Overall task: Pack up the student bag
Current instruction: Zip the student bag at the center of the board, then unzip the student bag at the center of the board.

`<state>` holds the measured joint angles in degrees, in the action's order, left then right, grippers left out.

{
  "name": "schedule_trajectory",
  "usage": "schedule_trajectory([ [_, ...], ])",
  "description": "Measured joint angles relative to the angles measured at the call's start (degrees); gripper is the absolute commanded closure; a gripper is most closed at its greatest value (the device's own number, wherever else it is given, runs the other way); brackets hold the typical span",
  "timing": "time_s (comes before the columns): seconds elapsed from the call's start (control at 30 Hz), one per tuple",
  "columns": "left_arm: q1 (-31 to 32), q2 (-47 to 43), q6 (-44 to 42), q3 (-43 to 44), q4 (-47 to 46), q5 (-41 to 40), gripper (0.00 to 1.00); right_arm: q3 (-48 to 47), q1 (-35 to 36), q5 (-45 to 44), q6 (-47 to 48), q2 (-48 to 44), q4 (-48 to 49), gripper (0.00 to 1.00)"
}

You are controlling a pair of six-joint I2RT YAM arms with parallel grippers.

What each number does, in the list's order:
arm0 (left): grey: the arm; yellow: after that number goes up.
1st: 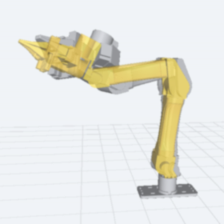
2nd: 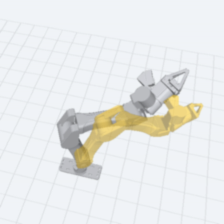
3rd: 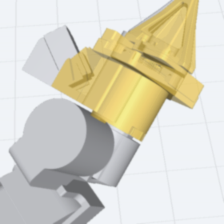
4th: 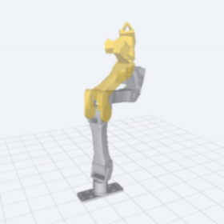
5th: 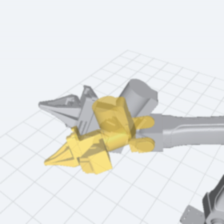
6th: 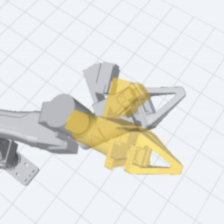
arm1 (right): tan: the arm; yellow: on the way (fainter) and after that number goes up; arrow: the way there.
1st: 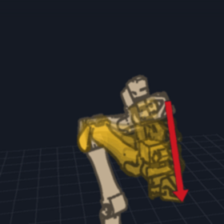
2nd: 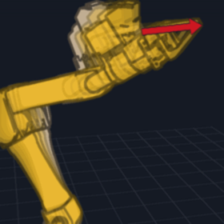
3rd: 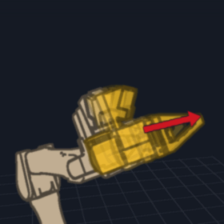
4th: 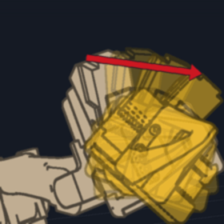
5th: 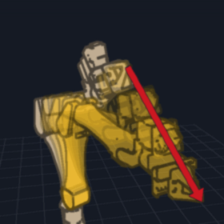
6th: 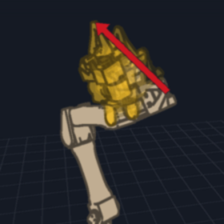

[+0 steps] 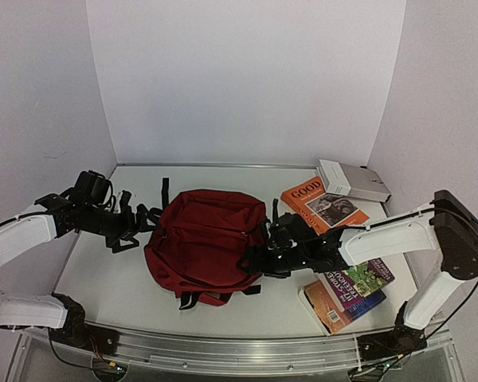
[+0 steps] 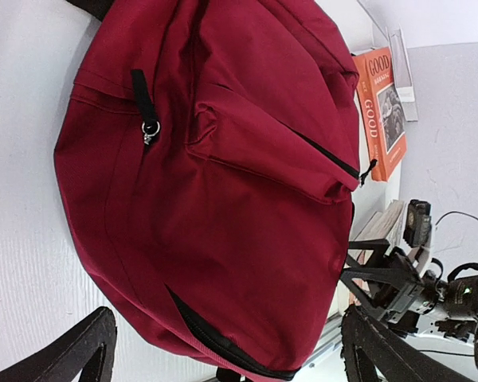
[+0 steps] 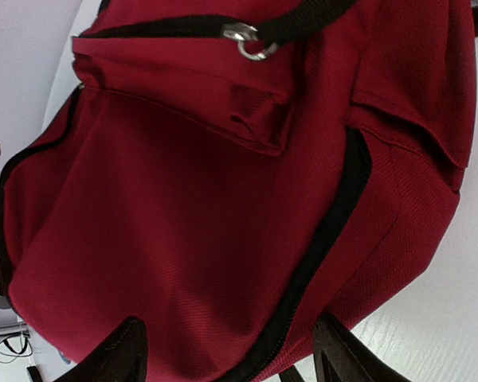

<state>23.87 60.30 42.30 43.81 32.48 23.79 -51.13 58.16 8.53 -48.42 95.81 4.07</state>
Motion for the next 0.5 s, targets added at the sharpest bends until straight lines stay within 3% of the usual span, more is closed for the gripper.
schedule_trajectory([
  [0.13, -0.4, 0.0, 0.2, -0.8, -0.2, 0.0, 0.02, 0.0, 0.6, -1.9, -1.4, 2.8, 0.3, 0.92],
  [0.2, -0.4, 0.0, 0.2, -0.9, -0.2, 0.0, 0.02, 0.0, 0.7, -4.0, -0.9, 2.6, 0.5, 1.0],
  [0.33, -0.4, -0.2, 0.9, -1.8, -0.8, 0.0, 0.02, 0.0, -0.2, -7.9, 1.3, 1.9, 0.6, 1.0],
  [0.43, -0.4, -0.8, 2.0, -3.3, -1.3, 0.3, 0.02, 0.0, -5.4, -8.3, 5.9, 2.0, 0.6, 0.99],
  [0.47, -0.4, -1.1, 2.6, -3.8, -1.6, 0.5, 0.02, -0.1, -7.6, -8.5, 7.6, 2.1, 0.6, 0.95],
  [0.5, -0.4, -1.5, 3.0, -4.3, -2.1, 0.6, 0.02, -0.6, -10.3, -9.1, 9.6, 2.4, 0.6, 0.84],
])
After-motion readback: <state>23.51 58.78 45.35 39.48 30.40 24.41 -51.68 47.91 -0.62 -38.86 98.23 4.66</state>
